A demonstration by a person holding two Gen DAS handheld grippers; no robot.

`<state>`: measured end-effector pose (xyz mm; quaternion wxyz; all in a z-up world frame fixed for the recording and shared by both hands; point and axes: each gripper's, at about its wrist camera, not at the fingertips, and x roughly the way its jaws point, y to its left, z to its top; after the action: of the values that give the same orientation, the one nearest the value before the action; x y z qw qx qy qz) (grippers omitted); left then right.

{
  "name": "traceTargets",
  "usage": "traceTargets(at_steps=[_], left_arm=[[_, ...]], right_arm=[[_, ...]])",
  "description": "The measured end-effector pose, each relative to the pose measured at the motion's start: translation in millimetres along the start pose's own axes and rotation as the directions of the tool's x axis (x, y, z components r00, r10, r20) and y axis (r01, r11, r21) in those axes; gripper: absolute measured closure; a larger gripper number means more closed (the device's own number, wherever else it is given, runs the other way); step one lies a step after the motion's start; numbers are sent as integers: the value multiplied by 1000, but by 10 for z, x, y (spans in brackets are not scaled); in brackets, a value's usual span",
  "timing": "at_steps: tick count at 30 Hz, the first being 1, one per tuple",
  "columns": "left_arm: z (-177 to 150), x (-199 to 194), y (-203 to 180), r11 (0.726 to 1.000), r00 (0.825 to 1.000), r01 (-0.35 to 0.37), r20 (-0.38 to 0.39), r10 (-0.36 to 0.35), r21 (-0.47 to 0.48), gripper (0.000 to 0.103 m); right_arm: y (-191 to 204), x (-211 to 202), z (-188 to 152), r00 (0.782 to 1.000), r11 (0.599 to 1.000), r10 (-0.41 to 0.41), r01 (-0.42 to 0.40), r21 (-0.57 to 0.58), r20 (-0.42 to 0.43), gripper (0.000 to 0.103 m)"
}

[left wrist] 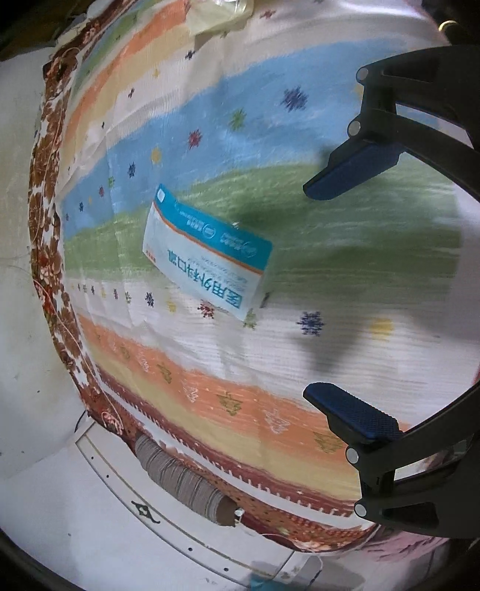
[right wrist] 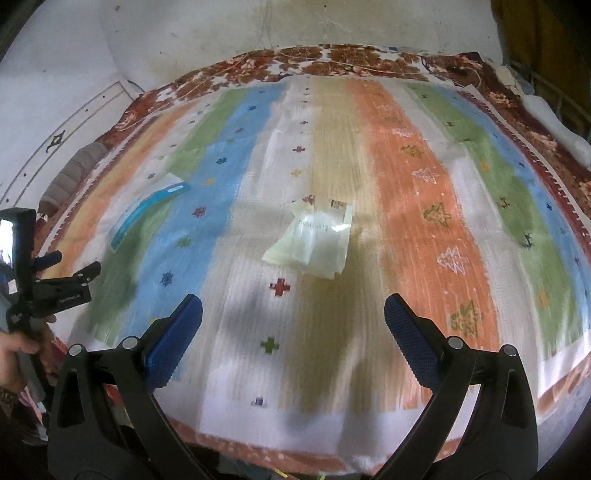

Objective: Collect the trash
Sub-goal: 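Grasp the blue-and-white mask box with the left tool while the right tool grasps the clear wrapper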

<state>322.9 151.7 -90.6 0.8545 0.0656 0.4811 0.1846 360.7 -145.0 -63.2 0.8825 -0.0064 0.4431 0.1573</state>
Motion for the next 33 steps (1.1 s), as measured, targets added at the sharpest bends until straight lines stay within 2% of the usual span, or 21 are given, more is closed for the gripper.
traceTargets(at_steps=[7, 9, 12, 14, 17, 21, 23, 24, 25, 26, 27, 28, 29, 33], left_arm=[[109, 196, -272, 988, 996, -84, 38, 80, 127, 6], [70, 280, -418, 964, 986, -161, 65, 151, 211, 6], [28, 332, -560, 929, 973, -226, 120, 199, 293, 13], [72, 367, -586, 923, 966, -252, 136, 221, 290, 15], [137, 438, -610, 930, 971, -234, 111, 211, 283, 20], [180, 499, -629, 935, 970, -235, 123, 209, 264, 40], [172, 540, -653, 931, 966, -248, 135, 219, 268, 49], [162, 558, -663, 925, 962, -264, 141, 233, 273, 58], [160, 581, -666, 919, 958, -279, 145, 247, 279, 74], [158, 599, -662, 914, 955, -290, 144, 259, 282, 81], [159, 613, -641, 916, 955, -292, 134, 264, 275, 93], [171, 612, -599, 925, 959, -281, 120, 258, 254, 101], [184, 594, -570, 932, 961, -272, 116, 251, 238, 101], [314, 436, -485, 959, 973, -219, 116, 200, 182, 103]], right_arm=[[9, 313, 189, 999, 999, -32, 31, -30, -8, 10], [19, 407, 233, 999, 999, -38, 38, -38, -17, 12], [30, 549, 316, 999, 999, -30, 29, -43, -20, 16], [43, 641, 373, 999, 997, -48, 46, -65, -16, 16], [25, 786, 407, 998, 996, -45, 42, -77, -31, 22], [-104, 954, 422, 997, 999, -40, 38, -25, -69, 29], [-133, 998, 420, 997, 999, -25, 23, -22, -70, 36], [-145, 1019, 416, 997, 999, -28, 26, -31, -67, 38], [-151, 1033, 411, 997, 999, -33, 30, -35, -69, 46], [-170, 1052, 405, 997, 999, -32, 30, -34, -75, 47], [-182, 1053, 396, 997, 999, -29, 26, -29, -77, 48], [-194, 1052, 394, 997, 999, -26, 24, -24, -79, 52], [-192, 1047, 394, 996, 999, -28, 26, -23, -80, 59], [-141, 978, 405, 996, 998, -39, 36, -46, -79, 64]])
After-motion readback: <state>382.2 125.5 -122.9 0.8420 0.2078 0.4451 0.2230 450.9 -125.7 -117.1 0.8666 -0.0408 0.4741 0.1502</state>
